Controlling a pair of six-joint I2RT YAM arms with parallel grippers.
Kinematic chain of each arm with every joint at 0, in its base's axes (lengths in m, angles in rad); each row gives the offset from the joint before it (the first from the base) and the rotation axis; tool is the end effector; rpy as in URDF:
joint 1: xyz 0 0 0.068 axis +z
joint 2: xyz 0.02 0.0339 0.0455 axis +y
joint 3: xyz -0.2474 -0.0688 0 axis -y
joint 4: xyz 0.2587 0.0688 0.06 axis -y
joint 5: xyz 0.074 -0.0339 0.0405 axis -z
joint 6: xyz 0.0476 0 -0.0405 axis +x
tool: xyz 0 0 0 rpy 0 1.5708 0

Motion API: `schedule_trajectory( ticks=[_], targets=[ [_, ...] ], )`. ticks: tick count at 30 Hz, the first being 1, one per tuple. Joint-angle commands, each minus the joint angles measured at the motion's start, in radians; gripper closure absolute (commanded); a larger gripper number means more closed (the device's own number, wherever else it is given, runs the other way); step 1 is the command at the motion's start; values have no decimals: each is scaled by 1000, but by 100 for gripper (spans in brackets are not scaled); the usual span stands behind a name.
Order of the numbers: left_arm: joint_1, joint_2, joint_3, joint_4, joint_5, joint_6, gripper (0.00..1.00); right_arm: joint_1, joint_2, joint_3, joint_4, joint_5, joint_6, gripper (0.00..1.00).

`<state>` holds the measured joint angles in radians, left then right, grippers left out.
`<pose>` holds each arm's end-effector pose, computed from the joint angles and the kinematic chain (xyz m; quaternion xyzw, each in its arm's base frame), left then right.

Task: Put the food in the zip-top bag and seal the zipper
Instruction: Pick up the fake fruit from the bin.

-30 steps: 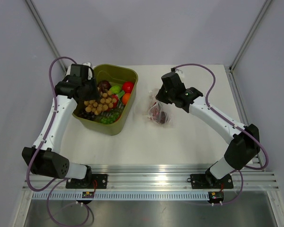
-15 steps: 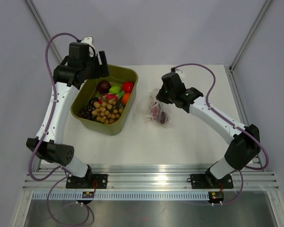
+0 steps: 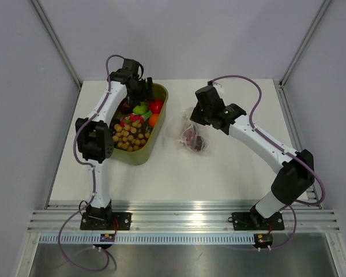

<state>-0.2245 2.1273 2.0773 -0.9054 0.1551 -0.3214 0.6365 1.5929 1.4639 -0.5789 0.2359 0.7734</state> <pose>0.4682 -0.1145 0.2717 -0.0226 0.9502 -0.1525 0.2709 0.3131 0.2176 0.3088 0.1108 0.8966 0.1877 0.3856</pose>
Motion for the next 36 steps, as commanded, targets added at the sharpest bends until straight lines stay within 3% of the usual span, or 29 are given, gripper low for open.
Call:
schedule_trajectory(
  ticks=[1,7,25,27,30,31,36],
  targets=[
    [10,42,121,36,69,2,25,-3,12,62,-12,45,-11,100],
    [19,154,178,42,162,-15,23,-3,35,88,-25,42,-11,100],
    [-7,272,150,56,123,-21,20,-3,75,128,-22,20,-8,100],
    [-9,275,144,65,127,-24,24,-3,78,131,-24,22,-10,100],
    [-9,254,124,74,121,-27,43,-3,82,134,-24,20,-11,100],
    [-9,240,110,79,104,-27,56,-3,84,136,-24,20,-10,100],
    [-7,90,61,111,49,-24,76,-3,81,133,-22,20,-11,100]
  ],
)
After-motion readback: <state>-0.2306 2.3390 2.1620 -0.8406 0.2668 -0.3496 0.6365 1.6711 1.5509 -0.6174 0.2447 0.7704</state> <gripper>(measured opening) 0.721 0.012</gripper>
